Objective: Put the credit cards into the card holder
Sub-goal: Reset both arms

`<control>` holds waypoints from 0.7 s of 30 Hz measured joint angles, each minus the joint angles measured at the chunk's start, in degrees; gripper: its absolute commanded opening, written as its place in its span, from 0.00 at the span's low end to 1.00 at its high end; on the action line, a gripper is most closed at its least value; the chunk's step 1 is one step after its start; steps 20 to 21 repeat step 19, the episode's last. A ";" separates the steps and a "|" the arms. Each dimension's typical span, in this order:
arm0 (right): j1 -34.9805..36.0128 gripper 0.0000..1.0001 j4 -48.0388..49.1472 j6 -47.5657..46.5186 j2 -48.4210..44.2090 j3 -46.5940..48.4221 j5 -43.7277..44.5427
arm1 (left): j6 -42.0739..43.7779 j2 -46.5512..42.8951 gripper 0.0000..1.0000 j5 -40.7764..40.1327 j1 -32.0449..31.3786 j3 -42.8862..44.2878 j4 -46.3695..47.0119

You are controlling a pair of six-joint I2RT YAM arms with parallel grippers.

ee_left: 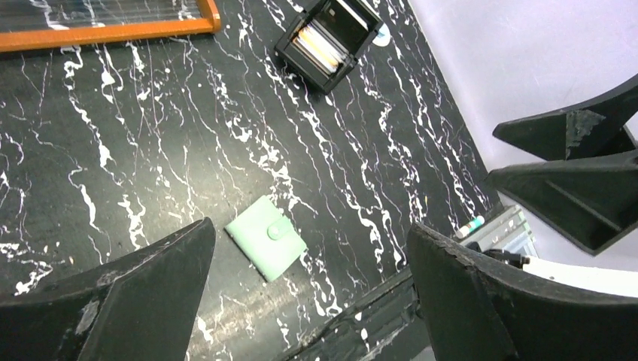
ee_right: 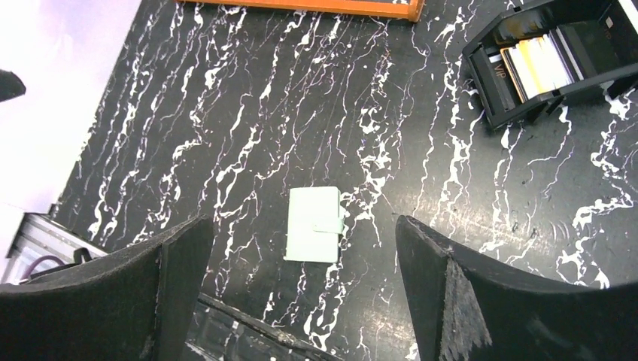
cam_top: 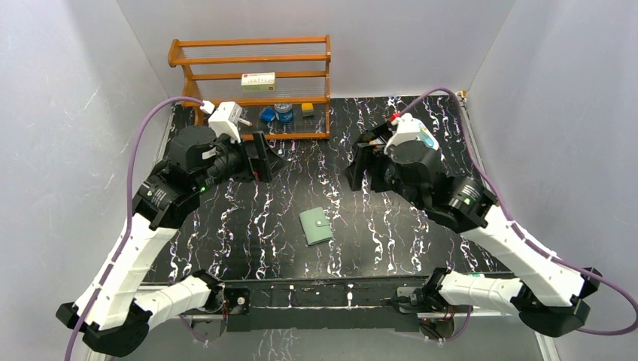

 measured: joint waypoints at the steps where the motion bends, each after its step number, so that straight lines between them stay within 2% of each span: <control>1: 0.00 0.98 -0.15 0.37 -1.01 -0.57 0.15 | 0.02 -0.55 0.99 0.26 0.00 -0.07 -0.68; 10: 0.00 0.98 1.18 4.39 -12.39 -8.09 1.79 | -0.28 -7.98 0.99 1.20 0.00 -4.83 -0.83; 21: 0.00 0.99 1.75 5.84 -12.33 -8.20 2.12 | -0.31 -9.09 0.99 0.31 0.00 -5.60 -0.33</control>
